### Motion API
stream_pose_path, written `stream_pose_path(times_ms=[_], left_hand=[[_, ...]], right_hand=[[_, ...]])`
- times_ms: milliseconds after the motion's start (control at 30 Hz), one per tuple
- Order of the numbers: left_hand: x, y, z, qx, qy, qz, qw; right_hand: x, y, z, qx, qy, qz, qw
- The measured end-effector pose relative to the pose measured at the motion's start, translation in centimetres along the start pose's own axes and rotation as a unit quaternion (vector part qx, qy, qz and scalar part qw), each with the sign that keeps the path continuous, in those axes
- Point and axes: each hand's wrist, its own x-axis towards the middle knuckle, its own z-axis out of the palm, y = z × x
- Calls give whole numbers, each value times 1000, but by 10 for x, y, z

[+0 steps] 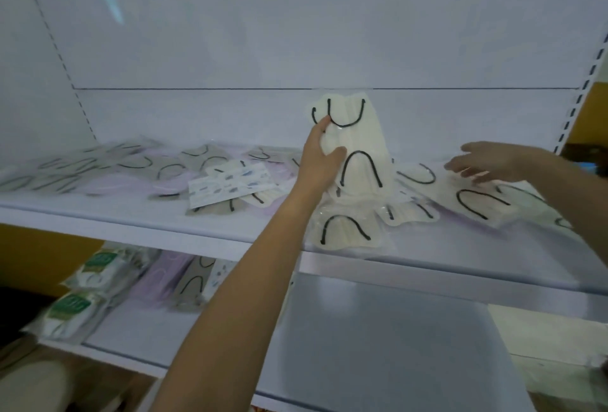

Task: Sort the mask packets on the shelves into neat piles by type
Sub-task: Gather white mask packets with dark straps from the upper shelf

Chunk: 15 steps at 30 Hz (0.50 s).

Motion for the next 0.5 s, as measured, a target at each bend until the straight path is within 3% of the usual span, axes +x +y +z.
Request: stream_pose_path(times_ms=[200, 500], left_hand=[[6, -5, 8, 7, -11, -6, 1000], [10, -11, 2, -39, 22, 10, 999]], right_hand=[[7, -10, 12, -196, -12, 18, 980], [14, -27, 27, -164, 5, -23, 986]])
